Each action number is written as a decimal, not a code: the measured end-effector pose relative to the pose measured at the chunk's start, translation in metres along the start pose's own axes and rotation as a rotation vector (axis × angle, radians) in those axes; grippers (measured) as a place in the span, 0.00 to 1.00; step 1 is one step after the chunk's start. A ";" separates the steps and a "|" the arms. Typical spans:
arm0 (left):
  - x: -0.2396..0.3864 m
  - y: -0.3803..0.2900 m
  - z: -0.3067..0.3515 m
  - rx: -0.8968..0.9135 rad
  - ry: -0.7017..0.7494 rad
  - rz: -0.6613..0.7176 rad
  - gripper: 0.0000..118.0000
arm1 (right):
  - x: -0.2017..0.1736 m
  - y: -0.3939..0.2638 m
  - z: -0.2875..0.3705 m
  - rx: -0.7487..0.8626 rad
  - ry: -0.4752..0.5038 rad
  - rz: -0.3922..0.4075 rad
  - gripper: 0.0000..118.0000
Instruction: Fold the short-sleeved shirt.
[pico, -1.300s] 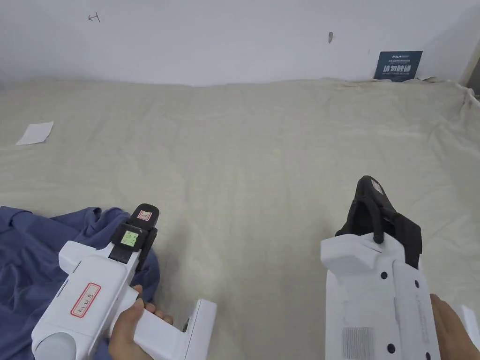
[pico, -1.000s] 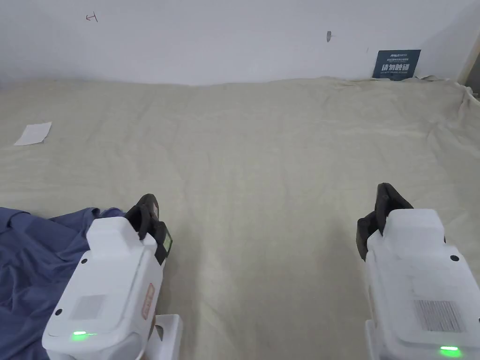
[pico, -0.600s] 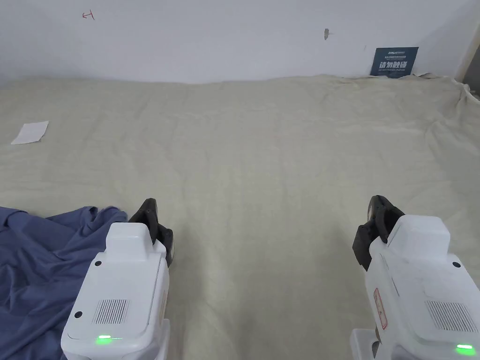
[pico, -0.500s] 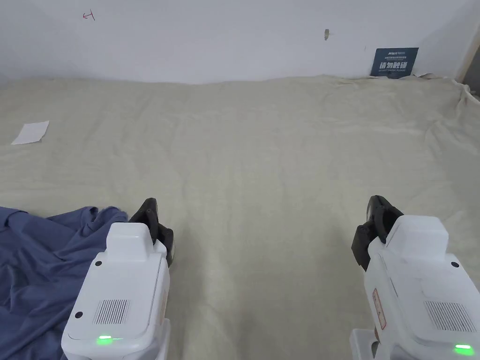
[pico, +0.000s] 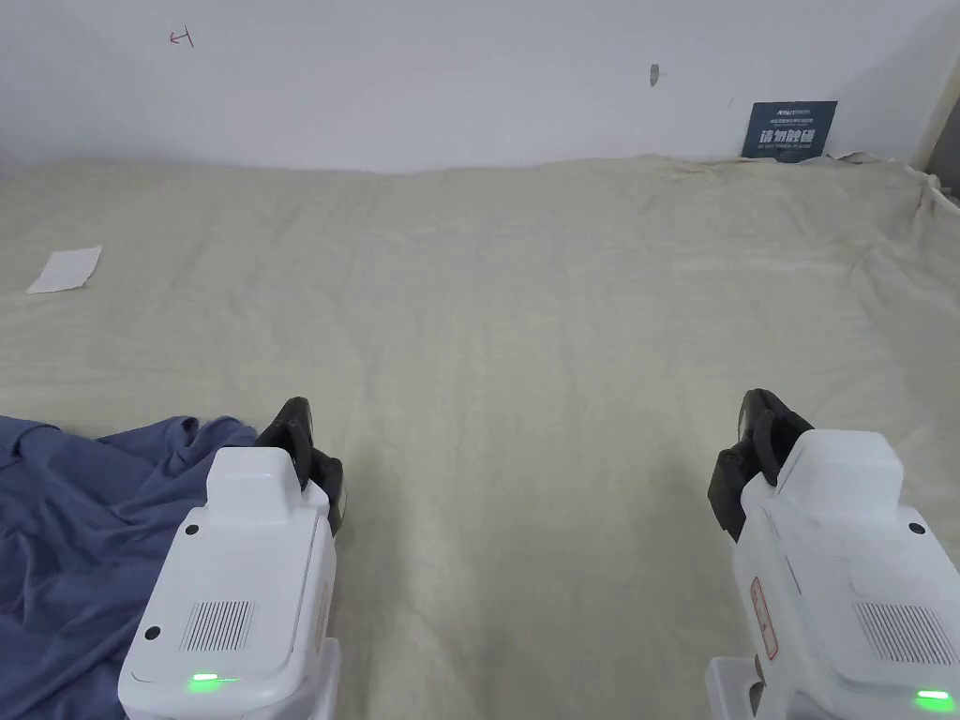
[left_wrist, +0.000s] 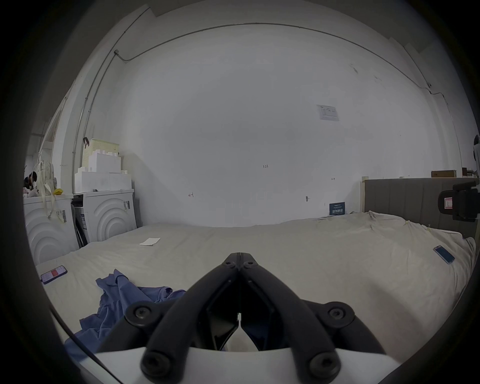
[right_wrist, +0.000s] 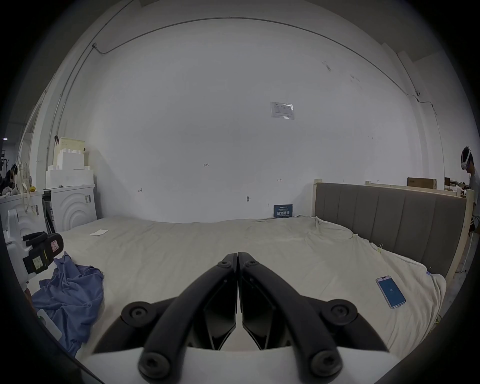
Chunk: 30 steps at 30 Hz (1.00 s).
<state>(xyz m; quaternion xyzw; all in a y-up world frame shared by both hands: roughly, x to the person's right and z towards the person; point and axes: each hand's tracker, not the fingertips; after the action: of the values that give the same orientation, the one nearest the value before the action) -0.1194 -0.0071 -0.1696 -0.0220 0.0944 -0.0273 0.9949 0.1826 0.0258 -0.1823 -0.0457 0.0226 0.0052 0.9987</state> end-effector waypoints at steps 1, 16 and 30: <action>0.000 0.000 0.000 0.000 0.000 0.000 0.00 | 0.000 0.000 0.000 0.001 0.000 0.000 0.00; -0.003 0.000 0.001 0.002 0.006 -0.008 0.00 | 0.000 0.001 0.001 0.005 0.003 0.001 0.00; -0.047 0.001 0.010 0.001 0.108 0.005 0.00 | -0.040 0.007 -0.010 0.017 0.095 0.020 0.00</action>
<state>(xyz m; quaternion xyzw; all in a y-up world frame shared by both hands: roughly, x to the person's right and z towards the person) -0.1635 -0.0030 -0.1516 -0.0197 0.1481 -0.0258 0.9884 0.1421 0.0317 -0.1914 -0.0372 0.0705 0.0127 0.9967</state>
